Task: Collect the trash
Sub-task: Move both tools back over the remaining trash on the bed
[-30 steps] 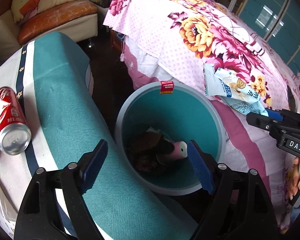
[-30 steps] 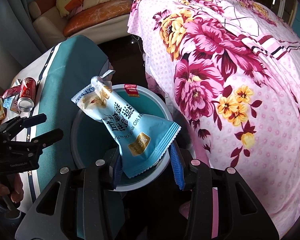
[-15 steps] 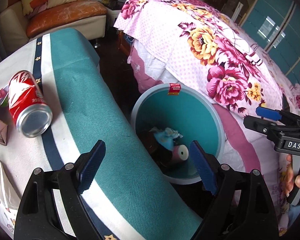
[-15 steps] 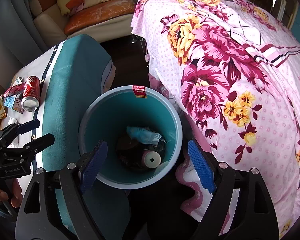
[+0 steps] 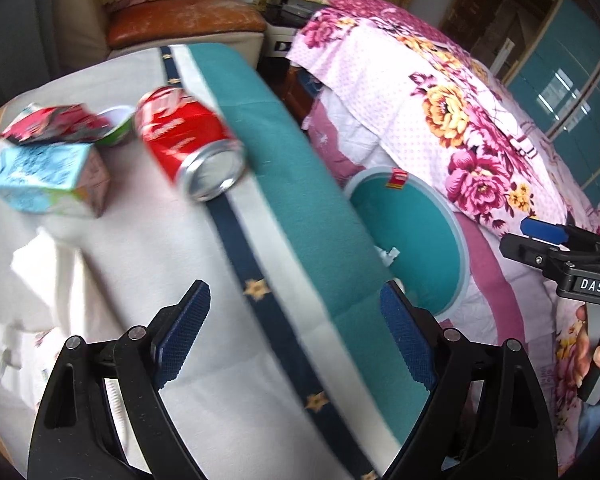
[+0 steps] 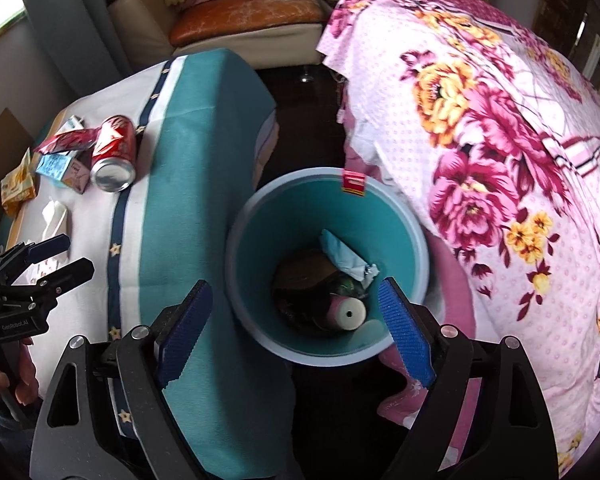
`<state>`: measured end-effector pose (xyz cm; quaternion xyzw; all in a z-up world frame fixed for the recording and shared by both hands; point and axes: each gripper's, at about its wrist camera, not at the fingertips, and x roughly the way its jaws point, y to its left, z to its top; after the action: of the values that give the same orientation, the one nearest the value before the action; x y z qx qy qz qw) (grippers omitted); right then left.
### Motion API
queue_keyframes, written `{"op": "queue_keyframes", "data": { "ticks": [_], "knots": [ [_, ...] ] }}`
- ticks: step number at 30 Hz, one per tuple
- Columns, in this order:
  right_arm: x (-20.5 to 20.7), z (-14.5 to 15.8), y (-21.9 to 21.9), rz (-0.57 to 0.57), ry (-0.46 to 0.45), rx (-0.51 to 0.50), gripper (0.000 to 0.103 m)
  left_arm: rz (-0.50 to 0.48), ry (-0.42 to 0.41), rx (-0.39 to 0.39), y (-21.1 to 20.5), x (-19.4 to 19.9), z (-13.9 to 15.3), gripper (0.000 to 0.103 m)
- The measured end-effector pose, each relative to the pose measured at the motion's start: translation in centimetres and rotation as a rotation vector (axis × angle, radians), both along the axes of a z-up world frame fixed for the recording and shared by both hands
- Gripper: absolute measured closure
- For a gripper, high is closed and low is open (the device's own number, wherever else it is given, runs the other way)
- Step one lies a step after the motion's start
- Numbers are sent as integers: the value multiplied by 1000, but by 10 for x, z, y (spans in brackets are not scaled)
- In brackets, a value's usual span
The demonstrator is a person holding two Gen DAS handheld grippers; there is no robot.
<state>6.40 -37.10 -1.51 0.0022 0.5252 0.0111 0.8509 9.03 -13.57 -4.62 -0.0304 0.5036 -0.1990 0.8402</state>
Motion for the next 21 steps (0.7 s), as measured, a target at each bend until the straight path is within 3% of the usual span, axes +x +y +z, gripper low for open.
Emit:
{"op": "queue_keyframes", "data": {
  "ticks": [12, 21],
  "knots": [
    [7, 0, 83, 117, 18, 3, 22, 115, -7, 45, 114, -24, -1, 15],
    [7, -7, 123, 182, 45, -3, 22, 169, 48, 75, 178, -33, -22, 15]
  ]
}}
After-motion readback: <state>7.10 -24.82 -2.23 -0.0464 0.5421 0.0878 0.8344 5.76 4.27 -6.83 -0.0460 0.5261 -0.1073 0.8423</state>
